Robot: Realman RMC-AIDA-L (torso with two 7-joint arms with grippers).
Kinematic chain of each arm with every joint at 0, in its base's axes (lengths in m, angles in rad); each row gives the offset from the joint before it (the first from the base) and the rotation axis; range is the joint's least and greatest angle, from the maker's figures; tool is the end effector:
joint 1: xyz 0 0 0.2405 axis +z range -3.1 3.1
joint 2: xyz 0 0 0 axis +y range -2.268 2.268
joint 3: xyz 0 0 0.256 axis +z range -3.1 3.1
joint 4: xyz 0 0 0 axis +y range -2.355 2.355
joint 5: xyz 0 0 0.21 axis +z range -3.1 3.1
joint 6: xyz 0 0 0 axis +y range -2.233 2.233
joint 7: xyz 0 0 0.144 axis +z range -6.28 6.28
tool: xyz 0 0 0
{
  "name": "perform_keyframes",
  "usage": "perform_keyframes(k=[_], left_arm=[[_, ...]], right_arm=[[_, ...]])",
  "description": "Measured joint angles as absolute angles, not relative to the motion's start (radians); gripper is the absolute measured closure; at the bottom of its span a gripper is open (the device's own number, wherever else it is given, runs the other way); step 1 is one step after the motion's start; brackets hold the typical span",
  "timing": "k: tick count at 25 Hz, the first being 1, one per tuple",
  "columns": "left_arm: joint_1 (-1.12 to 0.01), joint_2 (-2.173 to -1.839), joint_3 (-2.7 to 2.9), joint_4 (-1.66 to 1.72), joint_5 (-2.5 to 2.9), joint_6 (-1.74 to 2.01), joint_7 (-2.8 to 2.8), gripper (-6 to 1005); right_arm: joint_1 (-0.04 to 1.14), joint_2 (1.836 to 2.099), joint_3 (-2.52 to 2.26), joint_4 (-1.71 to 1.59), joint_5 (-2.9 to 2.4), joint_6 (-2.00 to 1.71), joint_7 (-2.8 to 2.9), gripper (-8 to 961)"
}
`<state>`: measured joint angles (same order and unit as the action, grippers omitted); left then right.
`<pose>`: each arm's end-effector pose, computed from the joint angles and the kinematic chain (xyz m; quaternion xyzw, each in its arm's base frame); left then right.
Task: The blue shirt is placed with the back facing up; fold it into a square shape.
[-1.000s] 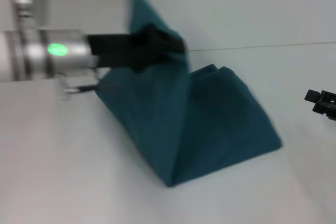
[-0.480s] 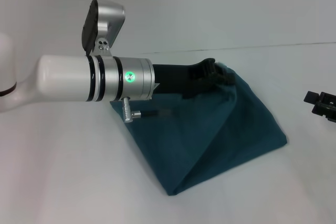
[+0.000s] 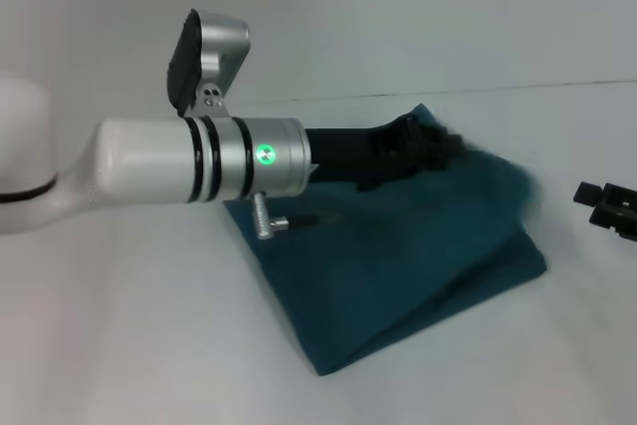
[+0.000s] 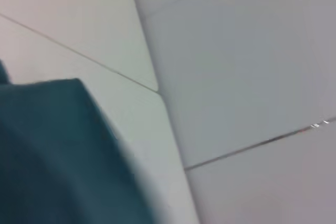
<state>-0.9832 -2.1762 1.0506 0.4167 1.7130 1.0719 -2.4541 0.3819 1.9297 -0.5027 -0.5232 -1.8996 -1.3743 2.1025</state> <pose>-0.0957 0.4069 -0.1043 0.7613 0.5942 0.2586 0.0223 0.3652 0.3142 0.0750 -0.6662 0.6289 0.3391 0.2136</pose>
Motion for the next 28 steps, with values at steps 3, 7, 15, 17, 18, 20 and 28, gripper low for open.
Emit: perform_keyframes(k=[3, 7, 15, 17, 18, 20, 28], left_arm=[[-0.994, -2.177, 1.102, 0.392, 1.619, 1.100, -2.402, 887], [-0.962, -2.168, 1.112, 0.424, 1.543, 1.239, -2.323, 652], [-0.749, -2.109, 1.027, 0.481, 1.537, 1.328, -2.403, 335], [-0.710, -2.091, 1.014, 0.484, 1.553, 1.362, -2.438, 258], [-0.699, -2.085, 1.010, 0.486, 1.568, 1.377, -2.449, 216], [-0.680, -2.071, 0.996, 0.496, 1.620, 1.416, -2.456, 132], [-0.633, -2.059, 0.851, 0.561, 1.858, 1.501, -2.282, 65]], right_arm=[[0.384, 1.929, -0.502, -0.517, -1.906, -1.368, 2.106, 244], [0.386, 1.925, -0.503, -0.517, -1.906, -1.367, 2.107, 244], [0.398, 1.914, -0.503, -0.523, -1.938, -1.371, 2.129, 243], [0.408, 1.904, -0.504, -0.526, -1.960, -1.374, 2.149, 243], [0.414, 1.898, -0.504, -0.526, -1.971, -1.375, 2.159, 243], [0.435, 1.882, -0.505, -0.528, -2.021, -1.388, 2.192, 243], [0.532, 1.825, -0.515, -0.547, -2.129, -1.483, 2.316, 243]])
